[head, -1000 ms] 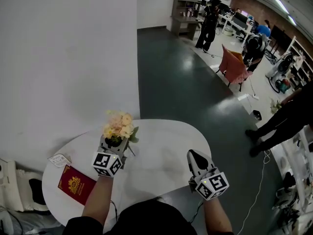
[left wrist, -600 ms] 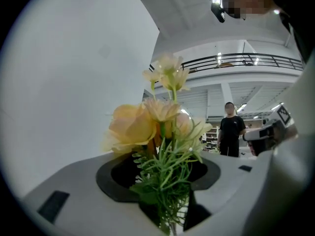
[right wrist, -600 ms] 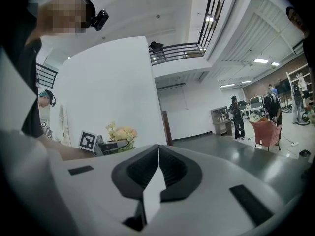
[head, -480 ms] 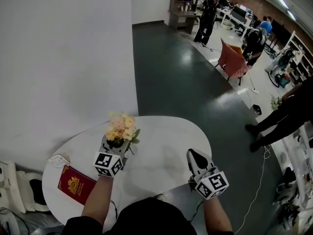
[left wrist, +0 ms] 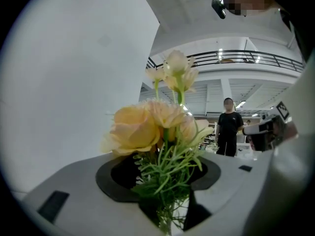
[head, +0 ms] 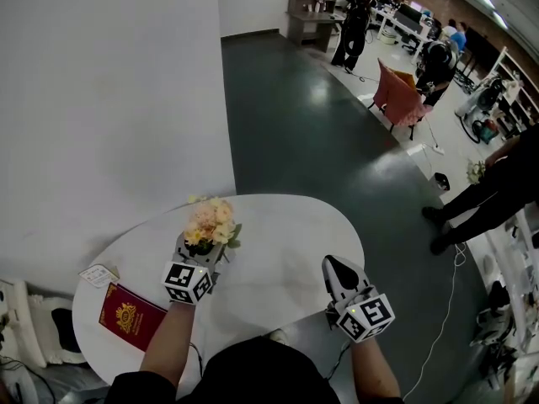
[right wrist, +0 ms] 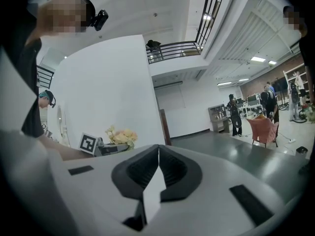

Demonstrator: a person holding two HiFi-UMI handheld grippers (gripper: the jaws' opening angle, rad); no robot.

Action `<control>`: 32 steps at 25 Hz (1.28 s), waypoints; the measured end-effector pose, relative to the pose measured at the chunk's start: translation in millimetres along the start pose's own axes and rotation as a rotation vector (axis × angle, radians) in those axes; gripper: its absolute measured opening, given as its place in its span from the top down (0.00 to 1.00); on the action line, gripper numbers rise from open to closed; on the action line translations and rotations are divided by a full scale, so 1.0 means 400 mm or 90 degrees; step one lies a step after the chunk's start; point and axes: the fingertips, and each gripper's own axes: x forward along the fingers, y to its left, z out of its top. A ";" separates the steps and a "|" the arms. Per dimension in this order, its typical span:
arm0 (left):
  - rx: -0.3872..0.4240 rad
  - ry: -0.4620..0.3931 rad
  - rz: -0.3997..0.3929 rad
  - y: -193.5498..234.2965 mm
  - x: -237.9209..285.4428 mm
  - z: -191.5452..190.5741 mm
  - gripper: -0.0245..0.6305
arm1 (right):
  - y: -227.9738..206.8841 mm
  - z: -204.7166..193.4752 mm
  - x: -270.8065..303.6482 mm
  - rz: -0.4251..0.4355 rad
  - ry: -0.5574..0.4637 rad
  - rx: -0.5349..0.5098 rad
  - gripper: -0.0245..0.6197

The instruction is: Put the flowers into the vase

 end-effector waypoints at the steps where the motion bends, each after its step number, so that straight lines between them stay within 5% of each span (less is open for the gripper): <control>1: 0.000 0.002 0.000 -0.001 0.000 -0.003 0.59 | 0.000 0.000 -0.001 0.000 0.000 0.000 0.93; 32: -0.008 0.044 0.007 0.019 0.035 -0.042 0.47 | -0.019 -0.027 0.003 0.000 0.016 0.009 0.93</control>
